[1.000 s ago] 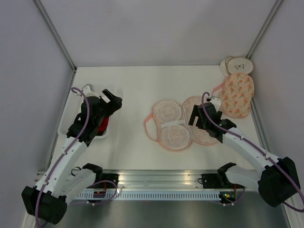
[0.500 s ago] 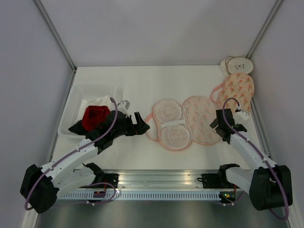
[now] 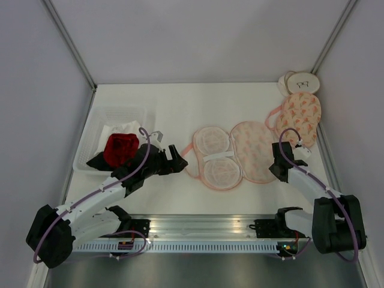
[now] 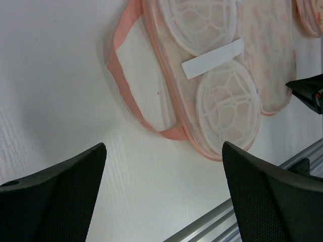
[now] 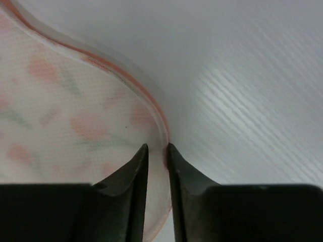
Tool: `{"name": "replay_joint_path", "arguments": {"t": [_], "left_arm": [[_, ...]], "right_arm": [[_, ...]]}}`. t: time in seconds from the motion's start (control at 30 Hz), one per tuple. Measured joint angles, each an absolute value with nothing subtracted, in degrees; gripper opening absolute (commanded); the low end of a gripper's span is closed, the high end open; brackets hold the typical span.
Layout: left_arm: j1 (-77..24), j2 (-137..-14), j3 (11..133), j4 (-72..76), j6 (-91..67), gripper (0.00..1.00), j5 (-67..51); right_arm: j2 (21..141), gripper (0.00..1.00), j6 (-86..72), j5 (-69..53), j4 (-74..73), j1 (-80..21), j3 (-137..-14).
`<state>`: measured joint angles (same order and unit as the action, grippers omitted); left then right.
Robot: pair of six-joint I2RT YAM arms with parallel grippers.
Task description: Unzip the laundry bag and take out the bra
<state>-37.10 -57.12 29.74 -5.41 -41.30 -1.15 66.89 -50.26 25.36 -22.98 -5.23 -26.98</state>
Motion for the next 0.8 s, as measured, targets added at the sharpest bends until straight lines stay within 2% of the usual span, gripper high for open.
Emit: {"name": "replay_joint_path", "arguments": {"t": [0.03,0.07,0.3,0.57,0.8], "left_arm": [[-37.1,-56.5,29.1,-5.5,-41.6,0.98,-0.8],[-37.1,-56.2,28.9,-5.5,-41.7,0.98,-0.5],[-37.1,-53.7,28.1,-5.5,-43.0,0.97,-0.1],[-37.1,-51.0,27.9,-6.3,-44.1,0.96,1.6],[-37.1,-48.2,27.7,-8.7,-46.0,0.96,4.6]], "right_arm": [[67.1,0.05,-50.2,25.0,-22.3,-5.2,-26.9],[67.2,0.0,-49.8,24.5,-21.8,-5.1,-26.9],[65.1,0.0,-46.4,16.5,-18.1,-5.0,-26.2],[53.4,0.0,-38.2,0.4,-10.3,-5.9,-28.3],[62.0,0.01,-31.7,-15.7,1.5,-19.7,-37.8]]}}
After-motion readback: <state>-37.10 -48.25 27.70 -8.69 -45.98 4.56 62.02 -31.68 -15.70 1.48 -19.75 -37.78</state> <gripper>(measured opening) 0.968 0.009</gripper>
